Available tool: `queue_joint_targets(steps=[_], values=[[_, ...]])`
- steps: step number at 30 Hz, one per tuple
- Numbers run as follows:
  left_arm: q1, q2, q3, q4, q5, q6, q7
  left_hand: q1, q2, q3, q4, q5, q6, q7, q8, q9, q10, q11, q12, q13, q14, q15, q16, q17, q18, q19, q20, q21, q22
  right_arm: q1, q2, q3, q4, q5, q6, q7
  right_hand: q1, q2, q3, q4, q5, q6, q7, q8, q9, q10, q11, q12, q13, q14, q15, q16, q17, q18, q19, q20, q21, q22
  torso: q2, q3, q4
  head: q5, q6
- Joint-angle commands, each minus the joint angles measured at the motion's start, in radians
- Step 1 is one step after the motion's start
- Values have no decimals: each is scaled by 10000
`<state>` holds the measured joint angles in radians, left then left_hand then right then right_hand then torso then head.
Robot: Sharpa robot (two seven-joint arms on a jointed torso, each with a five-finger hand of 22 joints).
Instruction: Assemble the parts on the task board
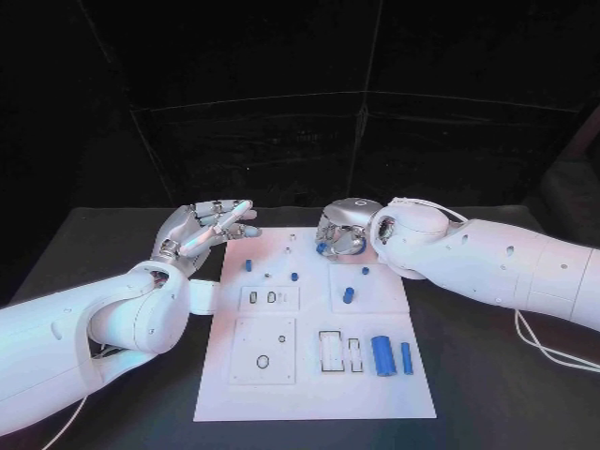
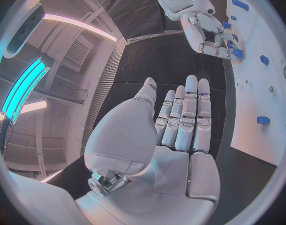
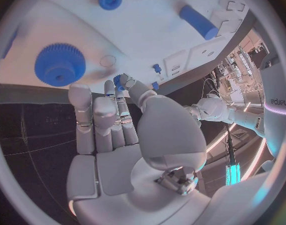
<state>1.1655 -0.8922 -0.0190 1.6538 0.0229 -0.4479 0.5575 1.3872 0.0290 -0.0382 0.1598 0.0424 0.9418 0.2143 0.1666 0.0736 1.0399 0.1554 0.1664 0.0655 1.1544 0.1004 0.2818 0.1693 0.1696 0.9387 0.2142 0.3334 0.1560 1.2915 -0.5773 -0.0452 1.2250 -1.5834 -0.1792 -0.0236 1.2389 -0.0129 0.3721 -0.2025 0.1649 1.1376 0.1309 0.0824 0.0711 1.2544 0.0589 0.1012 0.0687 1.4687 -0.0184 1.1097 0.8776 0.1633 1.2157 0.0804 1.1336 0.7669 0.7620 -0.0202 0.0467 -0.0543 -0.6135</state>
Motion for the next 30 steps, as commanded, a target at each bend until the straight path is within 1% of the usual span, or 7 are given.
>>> queue_joint_targets(steps=[1,6,9,12,20,22,30], values=[[21,9,8,-16,-76,184,-20,-1,37,-49,-37,52,56,47,-63,-8,65,31,-53,-13,73,6,-36,9,133,61,-6,8,-13,26,144,9,-113,423,-1185,41,-80,9,29,102,-67,56,-21,30,36,76,-13,20,11,245,-70,96,39,-176,46,2,69,32,20,4,37,21,34],[22,32,8,-55,-75,217,-44,-1,37,-49,-37,52,56,47,-63,-8,65,31,-53,-13,73,6,-36,9,133,61,-6,8,-13,28,509,12,-569,473,-1467,-168,-89,12,41,129,-77,65,-25,29,37,84,-15,17,11,240,-71,115,53,-179,51,0,91,59,33,1,44,44,48],[23,54,8,-81,-75,235,-58,-1,41,-57,-47,52,51,54,-79,-17,58,37,-74,-14,74,11,-47,13,131,65,-4,3,-18,29,738,13,-840,483,-1566,-207,-97,10,55,159,-88,73,-29,27,37,88,-18,11,11,236,-73,142,74,-182,54,-2,113,82,43,-1,51,45,60],[23,81,8,-115,-75,255,-72,-1,41,-57,-47,52,51,54,-79,-17,58,37,-74,-14,74,11,-47,13,131,65,-4,3,-18,29,1018,14,-1148,489,-1586,-217,-91,9,64,163,-87,75,-32,26,37,89,-21,9,10,234,-74,148,75,-183,55,-3,120,89,43,7,55,70,58],[29,110,8,-143,-75,292,-106,2,45,-63,-57,52,45,59,-93,-24,52,42,-92,-15,74,14,-57,15,130,67,-3,-3,-23,30,1544,14,-1718,492,-1238,-258,-91,6,79,183,-85,69,-29,16,35,82,-18,-2,8,234,-75,184,112,-184,54,-4,135,102,48,7,34,110,64],[40,100,8,-122,-75,299,-113,2,45,-63,-57,52,45,59,-93,-24,52,42,-92,-15,74,14,-57,15,130,67,-3,-3,-23,31,1643,14,-1822,489,-1106,-268,-92,5,82,187,-84,67,-28,14,34,81,-17,-4,7,234,-75,190,118,-184,54,-4,139,105,72,5,29,122,82],[56,119,8,-137,-75,316,-130,4,48,-70,-68,52,38,66,-109,-31,44,47,-112,-16,73,18,-68,18,128,68,-2,-9,-29,30,1889,13,-2026,481,-629,-296,-97,-13,96,210,-86,53,-24,-1,30,67,-12,-20,4,230,-72,221,143,-186,51,-4,156,121,72,1,24,147,39]])
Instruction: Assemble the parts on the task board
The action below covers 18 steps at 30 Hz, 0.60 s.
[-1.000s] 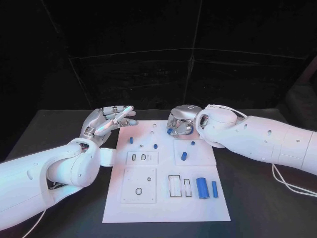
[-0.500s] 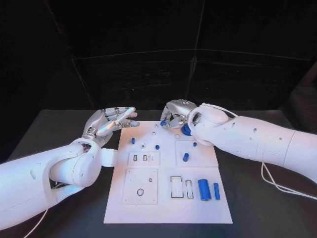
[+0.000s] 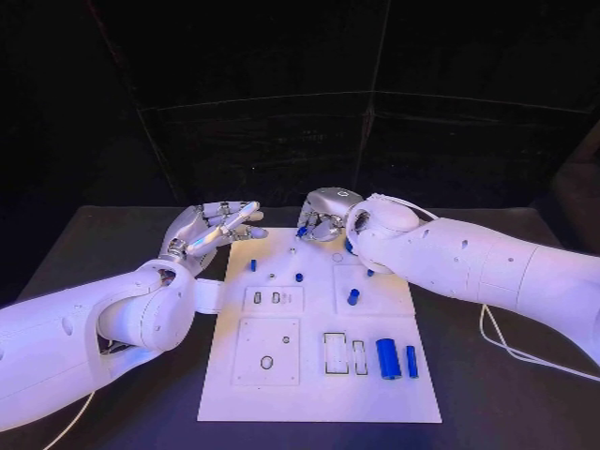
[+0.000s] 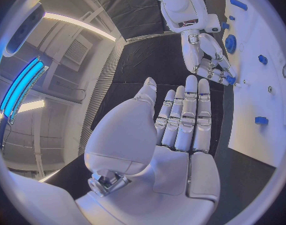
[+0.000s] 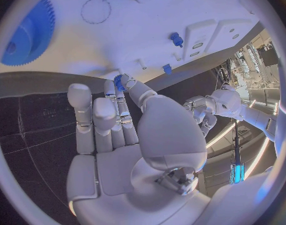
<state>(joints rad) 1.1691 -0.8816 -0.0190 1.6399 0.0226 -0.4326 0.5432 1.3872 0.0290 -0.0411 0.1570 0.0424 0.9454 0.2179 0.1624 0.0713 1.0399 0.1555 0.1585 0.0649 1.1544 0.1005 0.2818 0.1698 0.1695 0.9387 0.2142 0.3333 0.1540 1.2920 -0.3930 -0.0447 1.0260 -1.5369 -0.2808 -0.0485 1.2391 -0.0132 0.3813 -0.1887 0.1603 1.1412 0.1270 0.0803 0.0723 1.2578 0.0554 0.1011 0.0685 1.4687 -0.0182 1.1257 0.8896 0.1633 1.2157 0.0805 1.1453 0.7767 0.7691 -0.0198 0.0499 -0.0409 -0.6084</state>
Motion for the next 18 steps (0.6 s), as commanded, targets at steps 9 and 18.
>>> queue_joint_targets(steps=[9,18], values=[[25,20,7,-13,-72,177,1,4,48,-42,-40,52,2,30,-67,-8,44,47,-33,-10,74,18,-68,12,129,69,-2,-8,-9,24,206,7,-203,-24,670,-82,-115,-25,11,101,-44,10,20,8,15,24,30,-32,4,225,-69,78,26,-188,47,-3,55,35,13,-8,3,28,-29],[28,30,7,-27,-72,187,-12,3,50,-50,-48,52,-4,35,-80,-15,38,52,-51,-10,72,21,-78,15,128,69,0,-14,-14,24,351,6,-304,-29,573,-99,-160,-144,78,217,-48,-188,106,-126,-29,-218,110,-197,-36,180,-5,140,28,-194,-6,32,102,59,19,-7,7,54,-28]])
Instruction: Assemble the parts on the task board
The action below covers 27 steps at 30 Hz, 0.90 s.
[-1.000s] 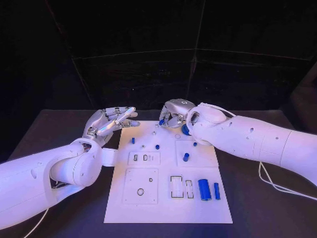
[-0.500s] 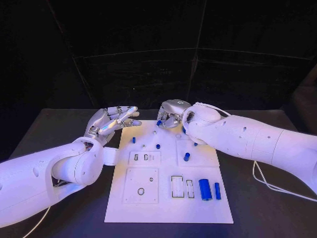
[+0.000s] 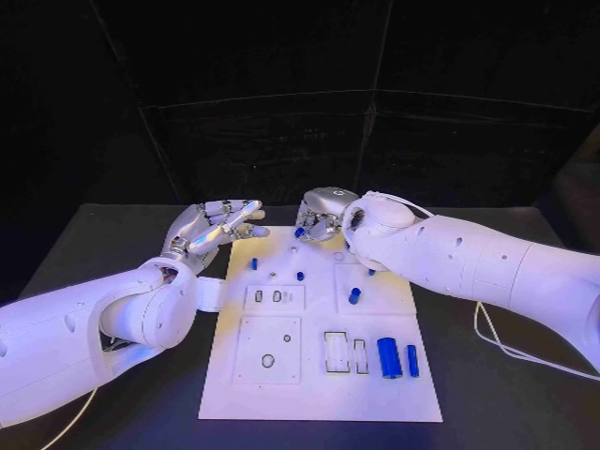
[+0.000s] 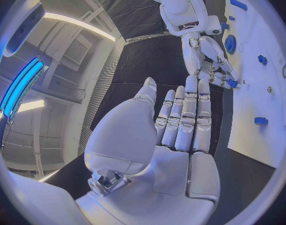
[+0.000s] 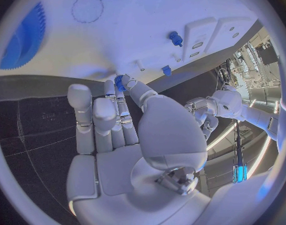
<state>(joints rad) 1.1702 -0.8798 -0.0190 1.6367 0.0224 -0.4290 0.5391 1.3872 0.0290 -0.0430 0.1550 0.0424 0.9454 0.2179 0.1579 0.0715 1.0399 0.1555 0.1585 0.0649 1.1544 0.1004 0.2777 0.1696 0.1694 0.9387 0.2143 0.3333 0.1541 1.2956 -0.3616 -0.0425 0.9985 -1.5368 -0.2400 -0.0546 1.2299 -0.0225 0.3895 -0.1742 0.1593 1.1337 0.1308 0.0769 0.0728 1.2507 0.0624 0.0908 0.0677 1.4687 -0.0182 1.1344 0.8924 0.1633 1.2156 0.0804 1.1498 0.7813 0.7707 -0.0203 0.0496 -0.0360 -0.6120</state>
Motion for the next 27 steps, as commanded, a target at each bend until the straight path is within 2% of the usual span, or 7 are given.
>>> queue_joint_targets(steps=[1,5,10,17,20,23,27], values=[[17,13,8,5,-70,153,27,3,50,-30,-28,52,-4,35,-35,-16,38,52,-50,-10,72,22,-37,17,129,70,-1,-14,-15,-12,52,-16,-52,-30,127,-54,-85,-98,14,100,-49,-227,118,-138,-55,-269,86,-162,-41,167,31,61,-9,-198,-23,53,65,14,4,-7,10,10,9],[19,14,8,-10,-70,174,11,3,50,-30,-28,52,-4,35,-35,-16,38,52,-50,-10,72,22,-37,17,129,70,-1,-14,-15,-11,98,-16,-131,-30,39,-86,-129,-327,81,209,-98,-851,303,-172,-101,-904,295,-283,-57,98,197,74,-86,-197,-115,196,87,-1,7,-7,2,18,9],[26,14,8,-65,-70,212,-27,-6,59,-48,-41,51,-16,46,-65,-27,25,63,-88,-10,63,31,-62,22,125,67,5,-30,-27,-10,117,-16,-165,-30,58,-122,-123,-494,100,317,-149,-1354,351,-170,-99,-1187,366,-236,-43,39,264,80,-171,-171,-201,287,102,-29,10,-1,7,18,8],[34,5,8,-90,-69,279,-67,-13,69,-64,-53,51,-25,54,-90,-35,16,72,-120,-9,47,41,-89,24,122,59,11,-47,-40,-10,1,-16,-47,-30,-72,-192,-27,-706,-74,471,-150,-2198,550,-164,-89,-1615,532,-176,-34,-62,393,16,-396,-132,-382,416,41,-207,14,6,-7,42,13],[36,-11,8,-87,-69,293,-73,-13,69,-64,-53,51,-25,54,-90,-35,16,72,-120,-9,47,41,-89,24,122,59,11,-47,-40,-10,-239,-15,222,-30,-223,-220,-14,-741,-123,493,-138,-2260,559,-161,-85,-1663,542,-158,-34,-74,402,7,-428,-126,-400,429,36,-226,13,10,-7,36,22],[37,-51,8,-75,-67,302,-77,-13,69,-64,-53,51,-25,54,-90,-35,16,72,-120,-9,47,41,-89,24,122,59,11,-47,-40,-6,-743,-12,789,22,-451,-296,-7,-726,-158,553,-56,-2180,553,-106,-56,-1559,523,-52,-9,-72,396,40,-403,-127,-386,435,65,-190,4,15,-24,54,19],[38,-108,8,-56,-25,330,-80,-13,69,-64,-53,51,-25,54,-91,-36,16,72,-121,-9,46,41,-90,24,122,58,11,-47,-40,25,-1668,-3,1752,390,-682,-563,78,-687,-140,675,92,-1729,420,82,20,-371,267,685,238,31,230,349,-29,-159,-211,339,279,116,-8,16,-60,-19,58]])
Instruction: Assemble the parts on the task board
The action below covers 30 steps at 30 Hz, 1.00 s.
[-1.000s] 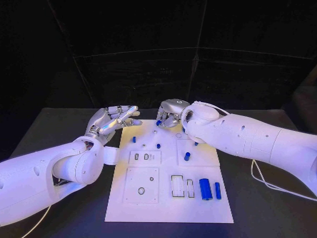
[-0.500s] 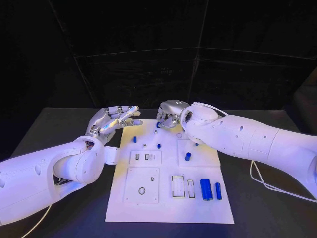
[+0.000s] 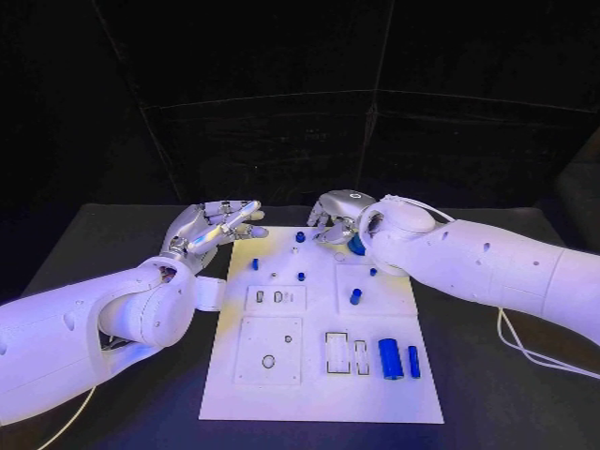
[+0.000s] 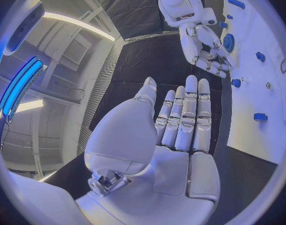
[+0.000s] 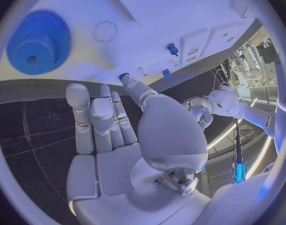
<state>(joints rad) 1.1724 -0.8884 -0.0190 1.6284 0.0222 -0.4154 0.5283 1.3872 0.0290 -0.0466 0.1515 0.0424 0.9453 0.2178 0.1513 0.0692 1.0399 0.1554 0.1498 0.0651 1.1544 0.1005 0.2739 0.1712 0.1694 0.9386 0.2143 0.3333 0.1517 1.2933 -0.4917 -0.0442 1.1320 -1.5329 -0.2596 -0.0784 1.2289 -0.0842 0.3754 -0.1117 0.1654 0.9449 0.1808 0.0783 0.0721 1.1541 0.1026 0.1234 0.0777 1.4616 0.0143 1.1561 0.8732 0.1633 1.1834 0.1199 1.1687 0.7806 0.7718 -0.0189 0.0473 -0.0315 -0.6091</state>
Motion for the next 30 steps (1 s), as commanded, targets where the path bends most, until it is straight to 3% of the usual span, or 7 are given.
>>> queue_joint_targets(steps=[1,5,6,9,11,14,30], values=[[17,-34,8,33,-16,210,30,-12,74,-33,-25,52,-27,56,-34,-16,14,75,-47,-10,39,45,-63,10,121,55,13,-55,-21,59,-623,51,667,518,-474,-441,111,-113,-42,60,12,233,-168,97,35,1124,-262,697,292,154,-179,303,414,-173,170,-109,158,229,-23,5,-57,-98,38],[18,-67,8,50,-2,252,32,-12,76,-34,-27,51,-27,57,-37,-17,14,75,-50,-10,37,46,-66,10,121,54,14,-57,-23,83,-1446,220,1407,1243,-179,-874,-151,-545,-658,372,66,374,-507,220,50,2498,-642,2299,1314,353,-511,975,1371,-336,638,-440,657,1064,-25,24,-132,-122,58],[19,-72,8,51,1,260,31,-12,76,-34,-27,51,-27,57,-37,-17,14,75,-50,-10,37,46,-66,10,121,54,14,-57,-23,87,-1672,251,1579,1440,-55,-993,-1,-727,-1236,661,552,272,-572,328,46,1993,-863,4111,3004,491,-638,1585,2152,-437,992,-630,1084,1676,-28,28,-156,-121,64],[19,-72,8,55,5,279,32,-12,76,-34,-27,51,-27,57,-37,-17,14,75,-50,-10,37,46,-66,10,121,54,14,-57,-23,94,-2087,296,1822,1752,267,-1317,-35,-455,-1952,1446,798,-87,-511,440,13,1761,-621,8067,7137,552,-513,2301,3317,-633,1298,-442,1564,2560,-31,39,-195,-127,73],[19,-70,7,59,6,284,32,-10,80,-34,-30,51,-26,56,-39,-17,14,76,-54,-10,36,46,-69,11,121,53,15,-59,-25,96,-2235,311,1838,1893,385,-1493,182,-530,-2587,1898,1005,-358,-423,534,34,1562,-506,9395,8579,546,-294,2490,3604,-637,1331,-401,1712,2789,-21,30,-180,-141,95],[19,-56,7,54,12,292,36,-3,90,-31,-37,52,-24,55,-44,-18,15,75,-61,-9,36,46,-74,12,122,53,15,-63,-28,98,-2325,323,1741,2045,572,-1653,356,-461,-2942,2298,1133,-666,-307,580,3,1588,-423,10093,9373,559,-331,2616,3807,-664,1345,-302,1806,2929,-13,28,-164,-179,93],[17,13,7,-66,70,261,54,22,121,-24,-64,52,-16,54,-57,-20,24,75,-82,-6,36,47,-91,19,123,53,18,-74,-37,93,-2018,328,1278,1920,1673,-1785,1116,-412,-3468,2740,1163,-1037,-207,841,-6,1824,-325,11138,10603,635,-222,2958,4396,-730,1483,-206,2089,3404,-16,24,-153,-207,-37]])
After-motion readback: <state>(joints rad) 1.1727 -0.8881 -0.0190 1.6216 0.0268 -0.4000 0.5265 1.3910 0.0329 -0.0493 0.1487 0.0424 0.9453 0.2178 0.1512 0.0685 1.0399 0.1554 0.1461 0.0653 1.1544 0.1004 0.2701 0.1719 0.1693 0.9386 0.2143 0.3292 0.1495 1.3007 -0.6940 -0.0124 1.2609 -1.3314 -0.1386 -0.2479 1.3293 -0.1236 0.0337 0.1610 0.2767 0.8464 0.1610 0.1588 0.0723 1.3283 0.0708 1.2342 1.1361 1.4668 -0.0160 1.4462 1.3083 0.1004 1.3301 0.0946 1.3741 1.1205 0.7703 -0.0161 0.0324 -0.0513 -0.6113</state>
